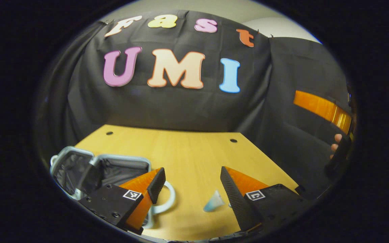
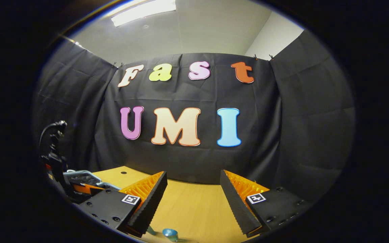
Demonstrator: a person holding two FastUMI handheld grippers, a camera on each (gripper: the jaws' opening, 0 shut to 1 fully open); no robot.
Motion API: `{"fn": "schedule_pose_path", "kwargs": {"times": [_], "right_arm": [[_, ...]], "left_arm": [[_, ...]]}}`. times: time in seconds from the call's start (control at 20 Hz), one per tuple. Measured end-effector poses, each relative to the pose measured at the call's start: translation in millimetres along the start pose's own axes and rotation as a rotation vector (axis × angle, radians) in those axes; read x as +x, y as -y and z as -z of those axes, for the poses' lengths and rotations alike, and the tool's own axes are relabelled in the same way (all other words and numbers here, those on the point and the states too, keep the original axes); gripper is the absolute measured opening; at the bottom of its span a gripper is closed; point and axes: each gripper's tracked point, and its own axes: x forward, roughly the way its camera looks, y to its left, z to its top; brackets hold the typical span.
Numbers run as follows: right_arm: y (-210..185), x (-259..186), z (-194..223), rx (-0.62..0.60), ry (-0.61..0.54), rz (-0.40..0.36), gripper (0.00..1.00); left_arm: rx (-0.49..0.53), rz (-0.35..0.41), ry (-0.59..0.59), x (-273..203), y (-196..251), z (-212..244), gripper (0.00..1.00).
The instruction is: First open the suitcase, pack the skin care products into it, and then close the suitcase.
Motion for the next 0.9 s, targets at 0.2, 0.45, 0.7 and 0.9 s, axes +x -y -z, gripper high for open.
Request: {"fn": "schedule_pose_path", "kwargs": {"times": [0.2, 0.45, 0.7, 0.9], "right_arm": [[20.2, -13.8, 9.6, -0.022, -0.032, 0.015, 0.98], [30.2, -23.1, 29.1, -0.025, -0.091, 0.020, 1.00], [11.5, -27.7, 61.0, 0.012, -0.153, -0.046, 0.99], [-5.6, -26.2, 84.7, 0.016, -0.189, -0.099, 0.99]], "left_arm": [[-0.013, 0.028, -0.105, 20.6, 21.5, 51.2, 0.95], [-0.025, 0.038, -0.217, 46.8, 25.9, 107.9, 0.91], [-0.059, 0.040, -0.326, 68.2, 29.9, 145.6, 0.61], [-0.094, 0.065, -0.326, 69.8, 35.0, 135.9, 0.24]]}}
